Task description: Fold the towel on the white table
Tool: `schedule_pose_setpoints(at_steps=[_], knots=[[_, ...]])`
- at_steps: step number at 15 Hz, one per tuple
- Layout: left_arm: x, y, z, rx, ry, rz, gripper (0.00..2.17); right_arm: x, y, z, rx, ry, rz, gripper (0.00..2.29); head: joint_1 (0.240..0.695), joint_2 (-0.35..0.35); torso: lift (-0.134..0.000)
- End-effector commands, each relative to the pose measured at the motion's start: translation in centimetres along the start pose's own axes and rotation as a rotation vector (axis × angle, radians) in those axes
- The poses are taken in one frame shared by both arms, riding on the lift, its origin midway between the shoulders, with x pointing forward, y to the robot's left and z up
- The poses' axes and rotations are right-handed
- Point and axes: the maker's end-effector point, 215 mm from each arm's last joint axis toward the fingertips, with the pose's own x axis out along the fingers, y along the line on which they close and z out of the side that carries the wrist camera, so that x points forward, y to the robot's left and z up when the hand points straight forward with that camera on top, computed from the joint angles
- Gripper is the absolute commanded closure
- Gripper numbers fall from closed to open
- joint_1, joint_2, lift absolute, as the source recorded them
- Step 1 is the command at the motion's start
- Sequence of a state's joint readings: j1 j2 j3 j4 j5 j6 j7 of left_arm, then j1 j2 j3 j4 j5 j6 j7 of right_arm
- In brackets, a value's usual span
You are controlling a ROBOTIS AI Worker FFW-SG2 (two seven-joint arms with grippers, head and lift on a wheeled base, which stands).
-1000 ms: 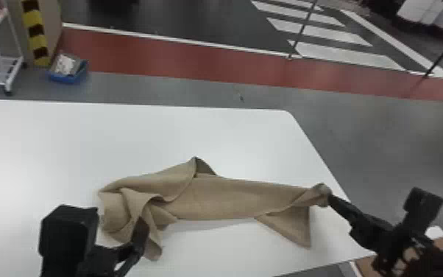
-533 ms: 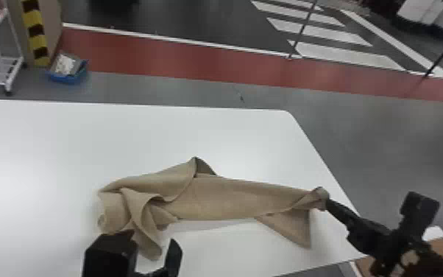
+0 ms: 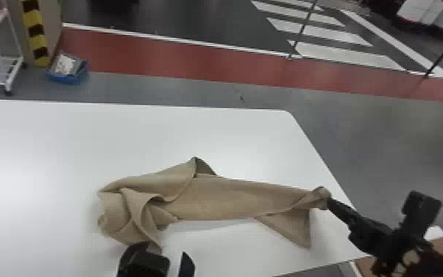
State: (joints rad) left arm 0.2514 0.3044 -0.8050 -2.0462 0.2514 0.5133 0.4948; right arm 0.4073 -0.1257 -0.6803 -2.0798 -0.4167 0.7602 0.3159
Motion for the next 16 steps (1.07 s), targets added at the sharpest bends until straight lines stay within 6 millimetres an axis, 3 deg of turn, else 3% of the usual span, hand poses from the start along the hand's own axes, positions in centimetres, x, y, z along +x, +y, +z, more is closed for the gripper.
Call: schedule_pose_setpoints(at_steps=[1, 8, 10, 11, 13, 15, 16], knots=[[0.4, -0.3, -0.8, 0.006, 0.011, -0.002, 0.33, 0.2, 0.3, 0.1, 0.000, -0.002, 0.004, 1.77, 0.695, -0.350, -0.120], [1.4, -0.1, -1.1, 0.012, 0.001, 0.004, 0.34, 0.4, 0.3, 0.4, 0.001, -0.007, 0.004, 1.77, 0.695, -0.350, -0.120], [1.7, -0.1, -1.6, 0.015, 0.011, 0.005, 0.55, 0.4, 0.4, 0.4, 0.000, -0.007, 0.007, 1.77, 0.695, -0.350, -0.120], [1.8, -0.2, -1.8, 0.016, 0.015, 0.001, 0.56, 0.5, 0.5, 0.4, 0.002, -0.008, 0.008, 1.77, 0.695, -0.350, -0.120], [1.9, -0.1, -1.9, 0.022, 0.013, 0.005, 0.99, 0.4, 0.4, 0.5, 0.001, -0.008, 0.007, 1.77, 0.695, -0.350, -0.120], [2.0, 0.3, -1.7, 0.025, 0.010, 0.015, 1.08, 0.4, 0.6, 0.6, 0.004, -0.013, 0.014, 1.78, 0.695, -0.350, -0.120], [2.0, 0.7, -1.4, 0.022, 0.003, 0.025, 1.23, 0.4, 0.8, 0.7, 0.007, -0.018, 0.020, 1.78, 0.695, -0.350, -0.120]])
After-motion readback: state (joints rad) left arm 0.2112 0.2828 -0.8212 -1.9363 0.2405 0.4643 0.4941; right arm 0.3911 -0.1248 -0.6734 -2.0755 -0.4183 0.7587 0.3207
